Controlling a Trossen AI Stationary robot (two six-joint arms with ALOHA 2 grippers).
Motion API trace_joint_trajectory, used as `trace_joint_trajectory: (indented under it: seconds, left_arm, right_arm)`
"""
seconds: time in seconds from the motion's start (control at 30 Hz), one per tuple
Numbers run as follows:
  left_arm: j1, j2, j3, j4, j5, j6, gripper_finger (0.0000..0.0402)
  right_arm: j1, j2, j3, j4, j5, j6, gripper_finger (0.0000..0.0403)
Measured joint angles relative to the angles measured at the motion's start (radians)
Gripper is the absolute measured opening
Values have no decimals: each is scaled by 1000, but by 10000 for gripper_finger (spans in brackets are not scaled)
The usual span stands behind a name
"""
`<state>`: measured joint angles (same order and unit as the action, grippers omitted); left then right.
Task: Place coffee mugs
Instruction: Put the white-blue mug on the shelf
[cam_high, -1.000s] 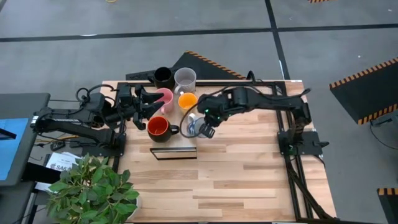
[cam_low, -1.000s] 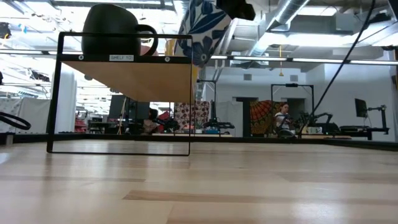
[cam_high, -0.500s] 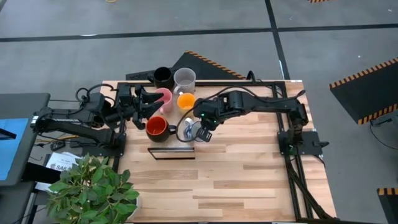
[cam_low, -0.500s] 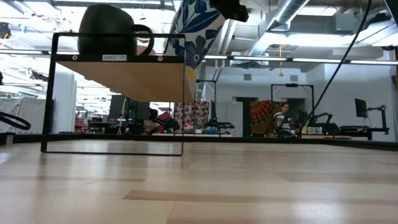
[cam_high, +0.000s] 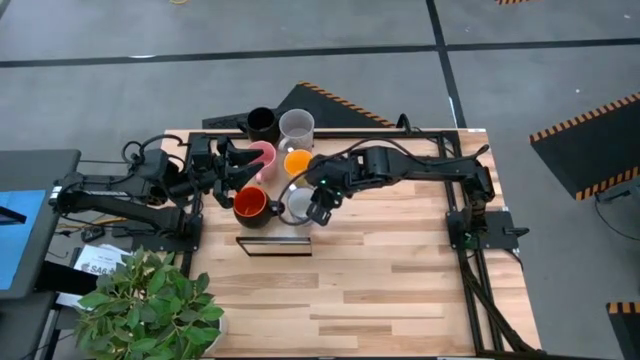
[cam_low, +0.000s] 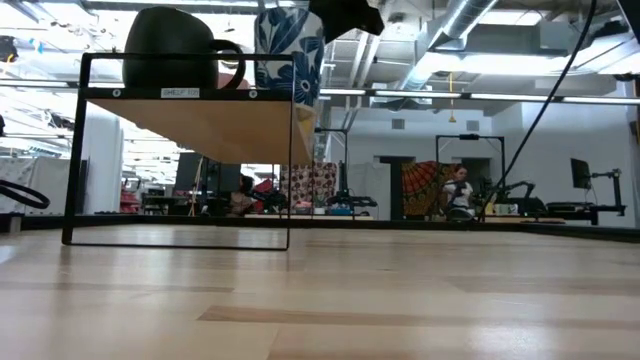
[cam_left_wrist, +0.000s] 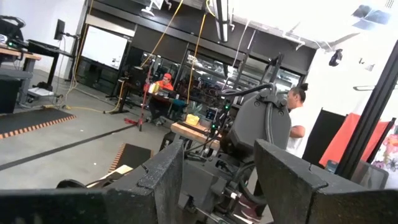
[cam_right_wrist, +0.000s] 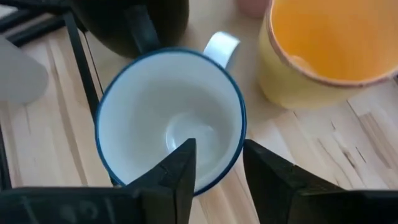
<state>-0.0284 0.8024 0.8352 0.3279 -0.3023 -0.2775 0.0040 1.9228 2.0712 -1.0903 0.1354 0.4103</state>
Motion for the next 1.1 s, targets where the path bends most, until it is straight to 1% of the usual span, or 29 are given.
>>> trace_joint_trajectory:
  seconds: [0.4, 0.53, 0.67, 0.83, 0.93, 1.0, 1.1]
  left_arm:
    - [0, 0, 0, -1, 0, 2, 180]
    - [0, 0, 0, -1, 0, 4, 180]
    - [0, 0, 0, -1, 0, 10, 180]
    - [0, 0, 0, -1, 0, 19, 180]
    - [0, 0, 0, 0, 0, 19, 180]
    - [0, 0, 0, 0, -1, 19, 180]
    - [0, 0, 0, -1, -1, 19, 180]
  right_arm:
    - [-2, 0, 0, 159, -3, -1, 163]
    - [-9, -2, 0, 210, -7, -50, 163]
    - [-15, -48, 0, 186, -7, -103, 163]
    - [7, -111, -10, 11, -5, -182, 159]
    - [40, -153, -85, -25, -5, -199, 140]
    - [63, -182, -173, -12, -5, -199, 118]
    - [91, -225, -339, 114, -4, -159, 74]
